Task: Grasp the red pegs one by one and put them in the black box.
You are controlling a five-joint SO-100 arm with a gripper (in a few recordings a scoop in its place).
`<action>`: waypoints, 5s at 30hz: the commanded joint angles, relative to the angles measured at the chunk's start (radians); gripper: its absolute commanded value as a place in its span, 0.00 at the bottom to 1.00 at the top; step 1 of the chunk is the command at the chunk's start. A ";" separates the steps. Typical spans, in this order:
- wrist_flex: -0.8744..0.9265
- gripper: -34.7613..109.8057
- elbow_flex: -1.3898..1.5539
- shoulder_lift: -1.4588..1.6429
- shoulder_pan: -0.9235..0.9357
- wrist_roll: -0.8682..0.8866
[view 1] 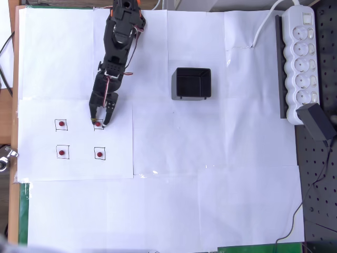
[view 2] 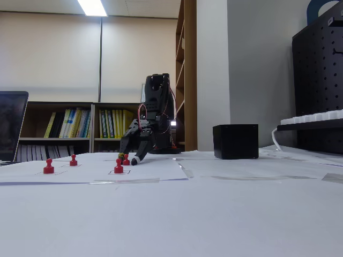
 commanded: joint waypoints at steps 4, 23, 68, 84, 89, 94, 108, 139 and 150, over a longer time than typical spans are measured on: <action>-0.020 0.26 0.029 0.017 0.012 0.008; 2.264 0.24 1.032 -0.488 -0.574 -0.298; 0.615 0.39 0.410 -0.149 -0.055 0.044; 0.265 0.39 0.627 0.252 -0.061 0.006; 0.184 0.38 0.635 0.282 -0.084 -0.002; 0.101 0.38 0.660 0.344 -0.084 0.008; 0.098 0.38 0.758 0.437 -0.041 0.029; 0.370 0.24 0.699 0.307 -0.017 0.044; 2.304 0.24 1.430 -0.193 -0.526 -0.178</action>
